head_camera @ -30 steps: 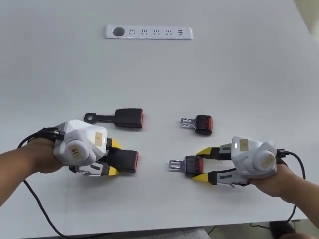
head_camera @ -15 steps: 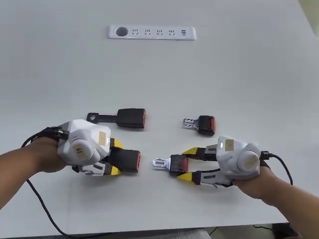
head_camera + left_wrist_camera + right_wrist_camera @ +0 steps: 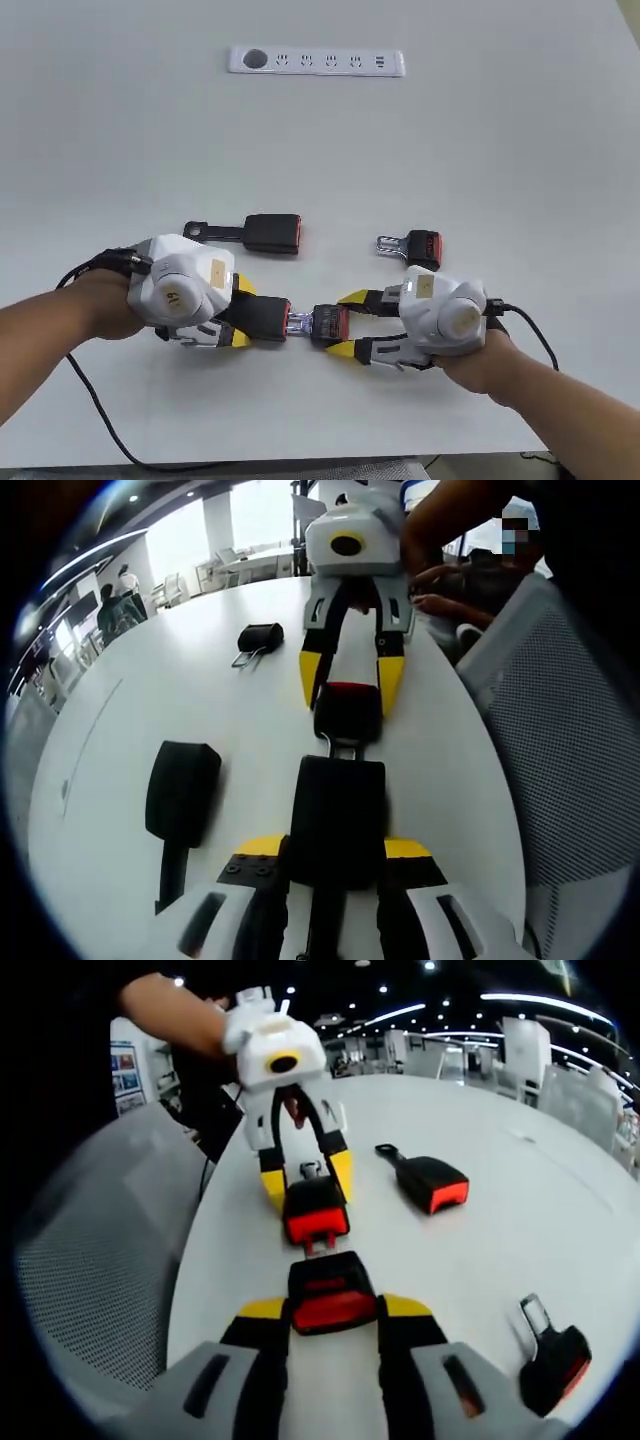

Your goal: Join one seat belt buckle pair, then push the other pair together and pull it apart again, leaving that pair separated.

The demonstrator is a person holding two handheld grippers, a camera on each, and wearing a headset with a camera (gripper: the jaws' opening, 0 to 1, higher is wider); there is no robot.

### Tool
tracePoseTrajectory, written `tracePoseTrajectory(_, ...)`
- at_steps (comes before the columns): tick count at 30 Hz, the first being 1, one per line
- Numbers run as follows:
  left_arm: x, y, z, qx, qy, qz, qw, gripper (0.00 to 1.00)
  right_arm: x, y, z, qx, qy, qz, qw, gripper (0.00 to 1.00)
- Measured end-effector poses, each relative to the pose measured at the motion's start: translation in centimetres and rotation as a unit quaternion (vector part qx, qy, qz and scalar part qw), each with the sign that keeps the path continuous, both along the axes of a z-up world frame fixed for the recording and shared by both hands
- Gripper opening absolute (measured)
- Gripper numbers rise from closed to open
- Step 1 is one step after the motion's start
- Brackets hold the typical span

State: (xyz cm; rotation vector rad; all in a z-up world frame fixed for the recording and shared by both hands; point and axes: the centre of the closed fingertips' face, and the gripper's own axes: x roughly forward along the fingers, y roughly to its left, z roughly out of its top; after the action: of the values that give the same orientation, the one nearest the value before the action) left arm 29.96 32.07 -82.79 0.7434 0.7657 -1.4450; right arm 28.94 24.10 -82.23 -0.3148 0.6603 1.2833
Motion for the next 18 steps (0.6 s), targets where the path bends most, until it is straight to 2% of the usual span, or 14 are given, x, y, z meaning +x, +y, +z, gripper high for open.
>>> tracePoseTrajectory(2,0.0,0.0,0.0,0.002,-0.001,-0.001,1.0000,0.35,0.1,0.2,-0.1,-0.007,-0.004,0.003,1.0000,0.34)
tracePoseTrajectory(8,0.0,0.0,0.0,0.002,-0.003,-0.002,1.0000,0.34,0.2,0.2,-0.1,-0.006,0.008,-0.005,0.9999,0.34)
tracePoseTrajectory(18,0.0,-0.1,-0.1,0.012,-0.009,-0.017,0.9997,0.34,0.5,2.1,-0.2,-0.009,0.018,-0.014,0.9997,0.33)
